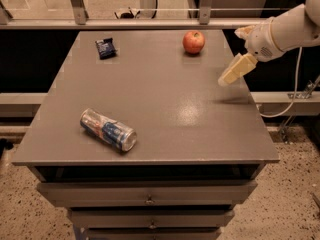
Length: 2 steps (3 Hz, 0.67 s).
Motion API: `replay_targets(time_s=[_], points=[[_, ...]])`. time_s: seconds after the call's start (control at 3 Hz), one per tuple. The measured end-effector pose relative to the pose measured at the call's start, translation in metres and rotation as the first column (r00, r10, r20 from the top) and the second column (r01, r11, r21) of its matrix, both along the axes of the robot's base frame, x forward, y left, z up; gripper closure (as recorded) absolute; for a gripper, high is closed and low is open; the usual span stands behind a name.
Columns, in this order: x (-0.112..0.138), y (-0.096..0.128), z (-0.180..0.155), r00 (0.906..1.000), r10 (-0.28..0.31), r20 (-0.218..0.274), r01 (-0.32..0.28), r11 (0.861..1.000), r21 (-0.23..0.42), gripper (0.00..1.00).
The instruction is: Move apple near rxbar blueberry
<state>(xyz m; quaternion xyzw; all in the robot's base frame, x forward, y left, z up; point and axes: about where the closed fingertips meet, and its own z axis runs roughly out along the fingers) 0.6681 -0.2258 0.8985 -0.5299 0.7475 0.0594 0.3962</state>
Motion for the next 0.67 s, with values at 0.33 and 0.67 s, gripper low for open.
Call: replay_targets(time_s=[0.33, 0.67], points=[[0.048, 0.026, -0.007, 0.9991, -0.007, 0.041, 0.004, 0.997, 0.081, 0.0], [0.082, 0.042, -0.015, 0.9978, -0.024, 0.062, 0.016, 0.992, 0.123, 0.0]])
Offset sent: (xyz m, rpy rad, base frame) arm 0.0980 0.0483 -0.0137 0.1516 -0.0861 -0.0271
